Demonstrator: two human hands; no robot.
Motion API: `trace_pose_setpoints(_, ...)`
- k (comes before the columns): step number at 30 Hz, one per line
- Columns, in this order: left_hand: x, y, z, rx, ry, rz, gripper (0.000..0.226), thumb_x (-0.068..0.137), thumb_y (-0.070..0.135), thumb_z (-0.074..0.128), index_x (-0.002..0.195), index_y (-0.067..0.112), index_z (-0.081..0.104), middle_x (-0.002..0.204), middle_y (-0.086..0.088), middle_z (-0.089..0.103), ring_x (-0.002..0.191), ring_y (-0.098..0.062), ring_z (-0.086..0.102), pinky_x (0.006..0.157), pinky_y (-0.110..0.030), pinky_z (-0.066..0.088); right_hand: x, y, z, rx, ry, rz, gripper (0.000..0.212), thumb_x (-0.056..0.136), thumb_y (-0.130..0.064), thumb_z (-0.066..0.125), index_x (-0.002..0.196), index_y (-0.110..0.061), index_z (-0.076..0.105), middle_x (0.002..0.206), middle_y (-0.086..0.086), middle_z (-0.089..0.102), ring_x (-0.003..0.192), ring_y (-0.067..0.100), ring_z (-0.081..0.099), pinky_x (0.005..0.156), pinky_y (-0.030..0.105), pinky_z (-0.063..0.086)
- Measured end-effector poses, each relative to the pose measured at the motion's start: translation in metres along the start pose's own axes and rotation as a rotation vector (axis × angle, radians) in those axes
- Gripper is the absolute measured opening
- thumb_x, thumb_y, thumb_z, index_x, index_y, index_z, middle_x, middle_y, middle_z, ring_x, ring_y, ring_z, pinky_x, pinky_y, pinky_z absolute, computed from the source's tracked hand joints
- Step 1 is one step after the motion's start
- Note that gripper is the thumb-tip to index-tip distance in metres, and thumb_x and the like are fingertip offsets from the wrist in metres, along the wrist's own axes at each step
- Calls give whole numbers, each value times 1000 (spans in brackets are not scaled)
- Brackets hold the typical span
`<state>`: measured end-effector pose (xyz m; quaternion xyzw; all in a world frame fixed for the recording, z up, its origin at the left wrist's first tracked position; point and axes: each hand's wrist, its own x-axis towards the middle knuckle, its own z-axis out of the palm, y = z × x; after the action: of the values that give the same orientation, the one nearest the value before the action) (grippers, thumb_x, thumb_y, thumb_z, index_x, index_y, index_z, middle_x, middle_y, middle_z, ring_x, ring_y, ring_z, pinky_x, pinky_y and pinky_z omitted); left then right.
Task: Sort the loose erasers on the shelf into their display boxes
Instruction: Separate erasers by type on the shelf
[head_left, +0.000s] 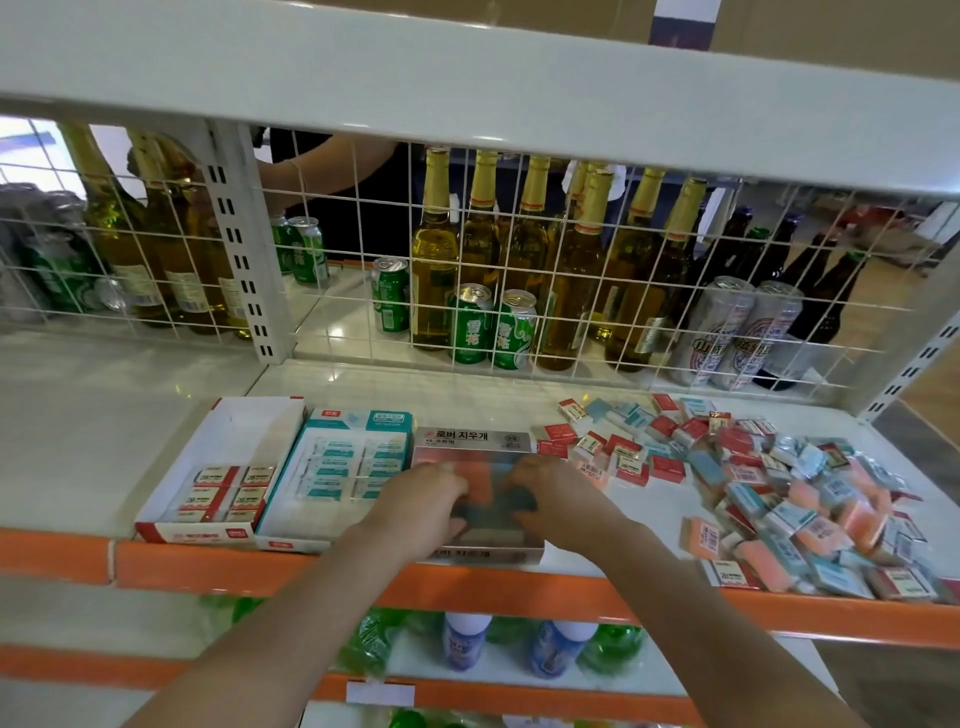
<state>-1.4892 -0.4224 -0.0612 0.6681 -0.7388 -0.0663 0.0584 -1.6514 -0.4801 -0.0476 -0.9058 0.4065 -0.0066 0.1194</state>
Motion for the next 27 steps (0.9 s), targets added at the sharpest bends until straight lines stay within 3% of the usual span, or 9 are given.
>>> trace_pose_setpoints(4, 6, -1, -4, -88, -15, -12, 39, 90, 36, 55, 126, 21, 53, 124, 3, 52, 111, -15, 51, 93, -29, 44, -11, 15, -13, 135, 105, 89, 32, 89, -21, 58, 121, -18, 58, 129, -1, 54, 117, 16, 49, 95, 22, 36)
trace_pose_setpoints(9, 24, 14, -12, -263, 53, -24, 25, 90, 28, 55, 113, 21, 62, 112, 4, 63, 97, -9, 59, 88, -32, 50, -22, 48, -25, 188, 175, 210, 29, 87, -19, 60, 116, -20, 63, 125, 0, 59, 112, 18, 54, 93, 26, 41)
trace_pose_setpoints(14, 51, 44, -15, -366, 80, 28, 18, 91, 22, 54, 106, 20, 64, 104, 5, 60, 90, -8, 57, 83, -27, 49, -33, 80, -24, 188, 192, 307, 27, 89, -14, 55, 113, -17, 64, 120, 1, 61, 106, 18, 57, 85, 23, 42)
trace_pose_setpoints(18, 73, 67, -5, -352, 16, 74, 20, 90, 25, 54, 108, 18, 62, 107, 2, 59, 92, -13, 57, 83, -30, 48, -39, 105, -16, 209, 237, 420, 25, 88, -14, 55, 110, -16, 65, 115, 3, 65, 103, 20, 60, 87, 29, 48)
trace_pose_setpoints(23, 96, 88, 8, -332, 1, 53, 22, 90, 24, 53, 108, 14, 62, 110, -2, 59, 95, -18, 57, 82, -35, 49, -38, 133, -14, 213, 259, 503, 27, 87, -13, 54, 112, -15, 66, 112, 5, 66, 96, 20, 61, 75, 22, 41)
trace_pose_setpoints(27, 112, 96, 16, -361, 1, 4, 23, 88, 27, 58, 106, 16, 64, 112, -1, 60, 98, -17, 59, 83, -33, 49, -30, 141, -18, 171, 229, 510, 19, 89, -17, 55, 104, -17, 67, 106, 4, 68, 89, 19, 62, 76, 28, 51)
